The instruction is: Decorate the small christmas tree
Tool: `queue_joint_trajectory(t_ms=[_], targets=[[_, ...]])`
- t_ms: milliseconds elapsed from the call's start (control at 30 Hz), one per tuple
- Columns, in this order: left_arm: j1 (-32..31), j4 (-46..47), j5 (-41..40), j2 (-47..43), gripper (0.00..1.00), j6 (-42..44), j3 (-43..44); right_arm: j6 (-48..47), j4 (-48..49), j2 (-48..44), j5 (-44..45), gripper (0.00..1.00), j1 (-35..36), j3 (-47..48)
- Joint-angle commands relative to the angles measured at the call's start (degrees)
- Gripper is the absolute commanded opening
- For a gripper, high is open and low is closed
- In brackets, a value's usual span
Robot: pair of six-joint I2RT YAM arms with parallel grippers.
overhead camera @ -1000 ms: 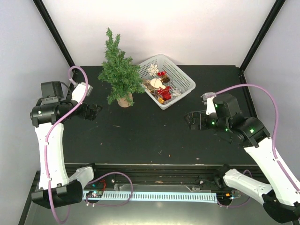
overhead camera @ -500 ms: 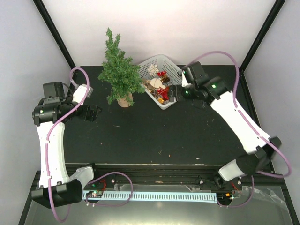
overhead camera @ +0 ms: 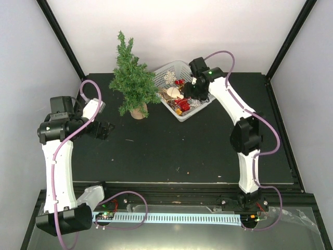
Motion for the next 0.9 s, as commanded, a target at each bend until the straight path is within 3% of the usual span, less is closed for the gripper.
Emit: queue_joint_trajectory(t_ms=[0,267,467,633,867], targets=[[-0.94,-1.96,-0.85,-0.12,0.99,2.59,0.11,1.63,-1.08,4.66,-1.69,0.59,-3.70,5.29],[-2.96,-1.66,-0.95,1.68,0.99,1.87,0.03,1.64,-0.23,9.42,-1.94,0.56,-7.02,2.93],[-3.33,-0.96,-0.44,2.62,0.99,1.24,-0.34,1.16,2.24,7.68,-0.76,0.56,-7.17,-3.90],[-3.35,-0.48,-0.57,3.03,0.99,1.21,-1.62,1.30,5.83,1.85,-0.02,0.56,-7.17,-14.49],[-3.46,0.03,-1.03,3.54,0.99,1.02,-2.24,2.23,11.11,-13.96,-1.45,0.57,-6.96,-35.39]])
